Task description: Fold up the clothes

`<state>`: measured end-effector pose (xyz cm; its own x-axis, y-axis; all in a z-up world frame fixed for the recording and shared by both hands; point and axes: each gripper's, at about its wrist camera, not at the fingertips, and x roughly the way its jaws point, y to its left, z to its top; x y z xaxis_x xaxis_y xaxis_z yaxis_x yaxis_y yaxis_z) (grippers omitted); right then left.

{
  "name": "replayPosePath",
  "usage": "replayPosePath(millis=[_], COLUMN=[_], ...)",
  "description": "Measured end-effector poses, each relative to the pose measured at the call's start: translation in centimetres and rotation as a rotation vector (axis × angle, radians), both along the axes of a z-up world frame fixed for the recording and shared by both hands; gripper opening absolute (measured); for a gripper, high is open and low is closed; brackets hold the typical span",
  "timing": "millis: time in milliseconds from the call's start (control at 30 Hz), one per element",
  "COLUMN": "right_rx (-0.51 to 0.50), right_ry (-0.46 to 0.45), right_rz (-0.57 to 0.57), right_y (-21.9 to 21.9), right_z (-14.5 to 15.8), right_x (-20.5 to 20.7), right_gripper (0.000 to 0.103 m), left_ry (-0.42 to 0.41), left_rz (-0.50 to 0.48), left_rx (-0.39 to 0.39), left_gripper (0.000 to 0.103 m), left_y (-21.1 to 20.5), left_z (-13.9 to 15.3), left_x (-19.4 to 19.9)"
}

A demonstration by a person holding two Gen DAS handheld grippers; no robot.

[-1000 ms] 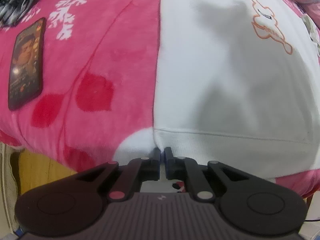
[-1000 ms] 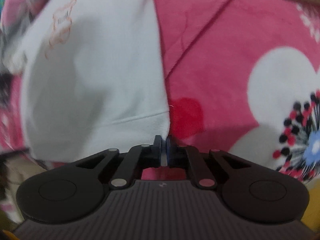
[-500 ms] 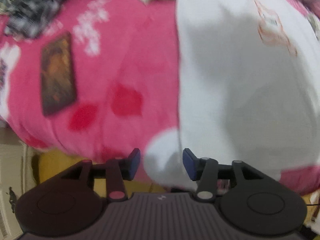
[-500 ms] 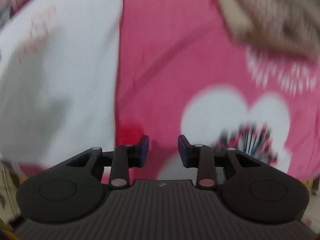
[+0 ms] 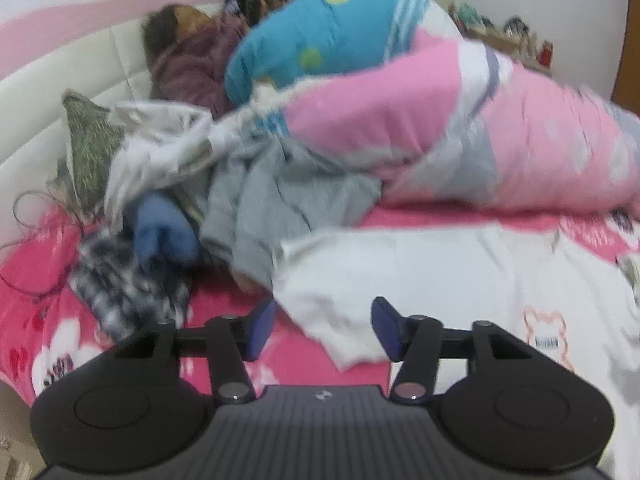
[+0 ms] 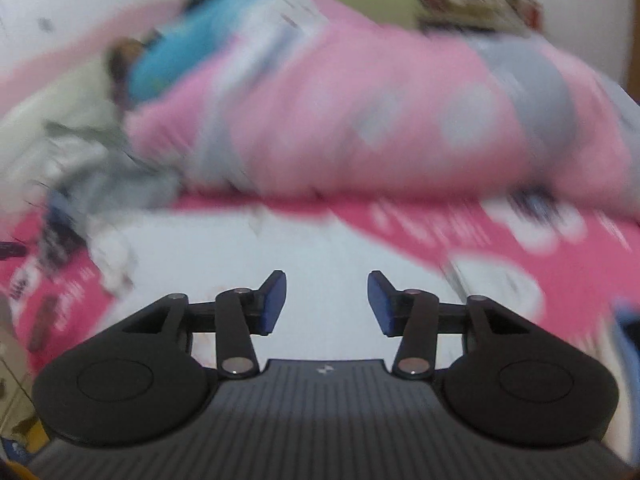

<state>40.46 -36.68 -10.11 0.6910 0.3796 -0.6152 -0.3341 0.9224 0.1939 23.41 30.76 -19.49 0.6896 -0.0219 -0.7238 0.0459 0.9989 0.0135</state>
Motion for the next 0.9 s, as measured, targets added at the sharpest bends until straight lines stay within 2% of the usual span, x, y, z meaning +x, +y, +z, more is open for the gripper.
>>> replayPosePath(millis=[67, 167, 233, 267, 367, 433, 533, 633, 667, 767, 833, 900], right_rx=[0.059, 0.16, 0.222, 0.251, 0.326, 0.344, 0.316, 0.294, 0.288, 0.268, 0.265, 0.272], right_ry=[-0.03, -0.031, -0.007, 0.012, 0.08, 0.113, 0.133, 0.149, 0.153, 0.177, 0.225, 0.302], right_rz=[0.041, 0.091, 0.089, 0.079, 0.055, 0.034, 0.051, 0.091, 0.102, 0.127, 0.135, 0.129], right_y=[2.1, 6.7, 9.7, 11.2, 15.5, 18.2, 22.6, 26.5, 27.7, 31.0, 32.9, 34.6], right_z=[0.6, -0.1, -0.5, -1.2, -3.3, -4.5, -5.9, -7.2, -7.6, -9.0, -10.3, -12.0], right_x=[2.6, 5.0, 4.9, 5.2, 5.4, 4.9, 4.4, 4.3, 4.2, 4.5, 5.0, 5.7], right_gripper=[0.052, 0.062, 0.076, 0.078, 0.087, 0.097, 0.102, 0.102, 0.102, 0.102, 0.101, 0.101], left_ry=[-0.003, 0.03, 0.061, 0.082, 0.126, 0.129, 0.111, 0.081, 0.088, 0.119, 0.128, 0.128], left_rz=[0.019, 0.027, 0.018, 0.001, -0.07, -0.123, -0.181, -0.196, -0.198, -0.165, -0.127, -0.111], left_rx=[-0.019, -0.065, -0.084, -0.081, -0.05, -0.005, 0.092, 0.167, 0.157, 0.046, -0.021, -0.031], left_gripper=[0.059, 0.061, 0.062, 0.064, 0.066, 0.066, 0.066, 0.066, 0.066, 0.066, 0.066, 0.066], left_y=[-0.2, -3.3, -5.8, -7.1, -9.6, -10.7, -11.6, -11.1, -10.3, -8.2, -6.4, -5.2], left_z=[-0.3, -3.4, -6.7, -8.5, -12.8, -15.0, -17.0, -18.2, -18.3, -18.5, -18.5, -19.0], left_x=[1.1, 2.4, 4.0, 4.7, 5.5, 5.6, 5.1, 4.4, 3.9, 3.8, 4.7, 5.2])
